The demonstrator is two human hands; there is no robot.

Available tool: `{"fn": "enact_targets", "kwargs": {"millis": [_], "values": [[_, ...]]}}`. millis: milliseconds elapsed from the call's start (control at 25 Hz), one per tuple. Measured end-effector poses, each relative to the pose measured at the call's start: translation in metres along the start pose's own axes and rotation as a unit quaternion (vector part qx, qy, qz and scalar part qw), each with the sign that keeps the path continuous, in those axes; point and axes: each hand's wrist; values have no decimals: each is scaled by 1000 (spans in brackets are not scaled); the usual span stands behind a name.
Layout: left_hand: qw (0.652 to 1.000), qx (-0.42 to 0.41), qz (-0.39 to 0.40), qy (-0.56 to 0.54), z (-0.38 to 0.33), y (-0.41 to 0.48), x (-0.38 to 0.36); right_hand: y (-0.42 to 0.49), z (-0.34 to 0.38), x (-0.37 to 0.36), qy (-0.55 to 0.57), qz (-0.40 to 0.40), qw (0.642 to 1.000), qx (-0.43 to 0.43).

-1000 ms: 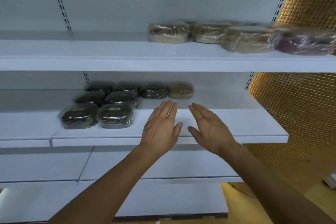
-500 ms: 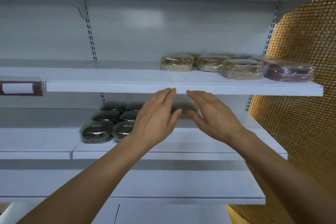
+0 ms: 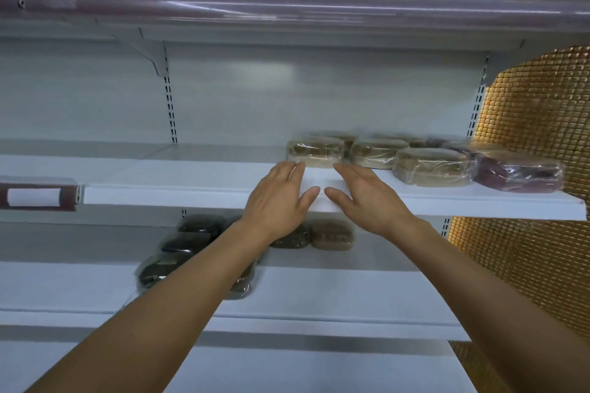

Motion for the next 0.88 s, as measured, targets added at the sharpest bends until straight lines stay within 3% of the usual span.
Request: {"fn": "enact_targets", "kwargs": {"millis": [400, 720, 880], "values": [[983, 85, 137, -93, 21, 81, -1, 80, -28, 0, 61, 52, 995, -51], [981, 107, 141, -75, 34, 121, -9, 112, -44, -6, 64, 109, 990, -63], [988, 80, 95, -88, 36, 122, -11, 110, -45, -8, 83, 74, 992, -56]]}}
Point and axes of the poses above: each hand's wrist, its own y-axis towards the middle knuckle, its own x-axis out of the back of the hand, z = x × y, and after that the axes turned 15 degrees about z, right-handed
